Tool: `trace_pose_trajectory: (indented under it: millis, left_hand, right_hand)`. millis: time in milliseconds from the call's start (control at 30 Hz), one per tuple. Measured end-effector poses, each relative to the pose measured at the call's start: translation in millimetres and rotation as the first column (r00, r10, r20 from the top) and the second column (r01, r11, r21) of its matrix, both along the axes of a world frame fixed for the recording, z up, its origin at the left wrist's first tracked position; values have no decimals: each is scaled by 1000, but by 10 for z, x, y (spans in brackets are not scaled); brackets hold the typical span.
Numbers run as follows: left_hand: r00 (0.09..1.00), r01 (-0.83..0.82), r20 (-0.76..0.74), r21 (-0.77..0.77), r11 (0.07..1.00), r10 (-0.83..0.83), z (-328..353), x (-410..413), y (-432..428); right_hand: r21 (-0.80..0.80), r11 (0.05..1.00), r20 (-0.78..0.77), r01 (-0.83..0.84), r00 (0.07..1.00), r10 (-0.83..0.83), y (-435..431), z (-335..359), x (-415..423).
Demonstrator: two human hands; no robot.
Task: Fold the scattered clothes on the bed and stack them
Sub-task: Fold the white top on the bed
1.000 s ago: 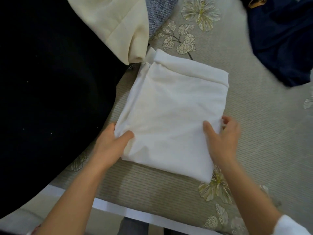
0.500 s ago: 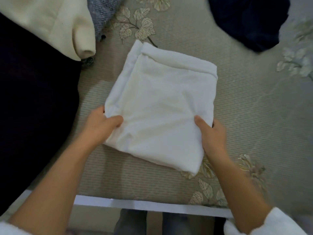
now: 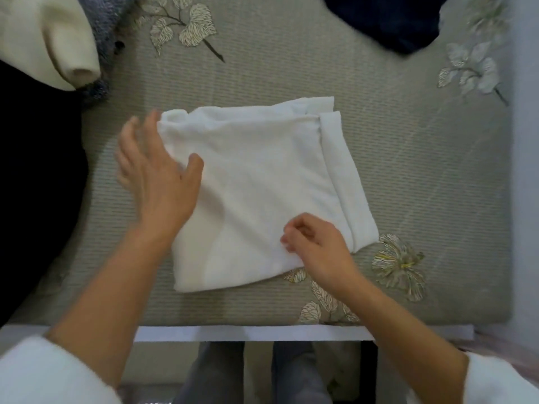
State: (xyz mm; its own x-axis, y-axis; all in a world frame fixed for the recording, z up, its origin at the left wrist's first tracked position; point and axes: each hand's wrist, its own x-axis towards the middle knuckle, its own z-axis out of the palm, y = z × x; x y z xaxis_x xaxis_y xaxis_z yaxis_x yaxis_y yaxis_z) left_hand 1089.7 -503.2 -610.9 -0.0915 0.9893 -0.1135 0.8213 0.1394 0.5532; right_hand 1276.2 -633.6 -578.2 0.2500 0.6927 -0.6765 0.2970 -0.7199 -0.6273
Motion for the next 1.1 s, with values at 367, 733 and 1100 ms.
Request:
trace_pose_trajectory:
  millis: [367, 733, 1100]
  left_hand:
    - [794, -360, 393, -311, 879, 464, -102, -210, -1607]
    - [777, -366, 365, -399, 841, 512, -265, -225, -1728]
    - [983, -164, -105, -174, 971, 147, -422, -120, -1569]
  right_hand:
    - [143, 706, 665, -694, 595, 451, 180, -700, -244]
    - [-39, 645, 675, -763, 456, 580, 204, -809, -235]
    - [46, 651, 788, -758, 429, 443, 34, -885, 328]
